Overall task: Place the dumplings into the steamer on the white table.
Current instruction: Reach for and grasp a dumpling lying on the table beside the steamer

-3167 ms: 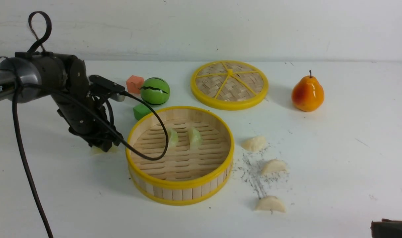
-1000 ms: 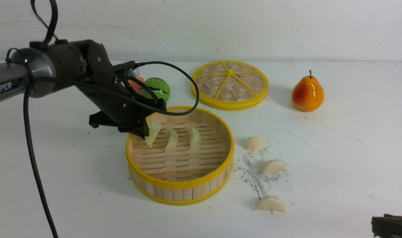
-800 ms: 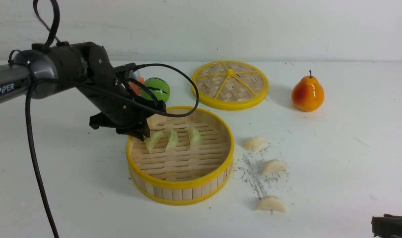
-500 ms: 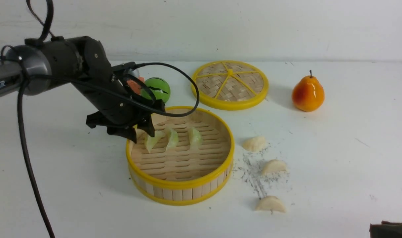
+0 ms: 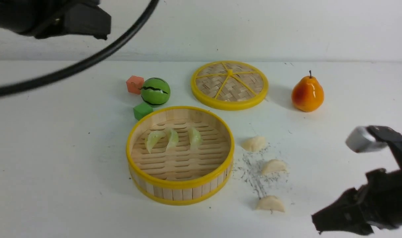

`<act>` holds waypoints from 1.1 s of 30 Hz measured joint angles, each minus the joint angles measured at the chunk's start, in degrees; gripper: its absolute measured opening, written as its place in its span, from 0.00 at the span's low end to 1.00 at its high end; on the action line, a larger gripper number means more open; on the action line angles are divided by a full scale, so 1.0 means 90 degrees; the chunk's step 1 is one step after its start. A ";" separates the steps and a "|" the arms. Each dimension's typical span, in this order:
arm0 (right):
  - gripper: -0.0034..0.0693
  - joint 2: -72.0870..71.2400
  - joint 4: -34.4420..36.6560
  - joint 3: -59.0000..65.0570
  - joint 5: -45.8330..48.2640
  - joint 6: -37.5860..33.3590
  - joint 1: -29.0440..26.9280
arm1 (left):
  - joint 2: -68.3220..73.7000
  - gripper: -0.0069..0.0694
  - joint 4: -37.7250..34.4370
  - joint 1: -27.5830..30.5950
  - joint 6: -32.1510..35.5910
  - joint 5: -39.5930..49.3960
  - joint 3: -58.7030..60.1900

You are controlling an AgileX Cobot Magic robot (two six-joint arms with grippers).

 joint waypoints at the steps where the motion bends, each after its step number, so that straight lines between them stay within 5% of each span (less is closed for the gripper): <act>1: 0.45 0.0433 -0.0121 -0.0346 0.0014 -0.0015 0.0242 | -0.0439 0.07 -0.0012 0.0000 0.0051 0.0000 0.0363; 7: 0.50 0.2018 -0.1743 -0.1884 -0.0173 -0.0036 0.1392 | -0.2047 0.07 0.0445 0.0000 0.0102 0.0025 0.2236; 15: 0.52 0.3305 -0.3490 -0.2966 -0.0675 -0.0188 0.1904 | -0.3381 0.07 0.1459 0.0000 -0.0172 -0.0041 0.4192; 23: 0.50 0.4158 -0.3284 -0.3015 -0.1167 -0.0533 0.1916 | -0.3949 0.07 0.1610 0.0000 -0.0186 -0.1270 0.5601; 33: 0.27 0.4239 -0.2583 -0.3105 -0.0760 -0.0452 0.1908 | -0.4054 0.07 0.1606 0.0000 -0.0186 -0.1945 0.5907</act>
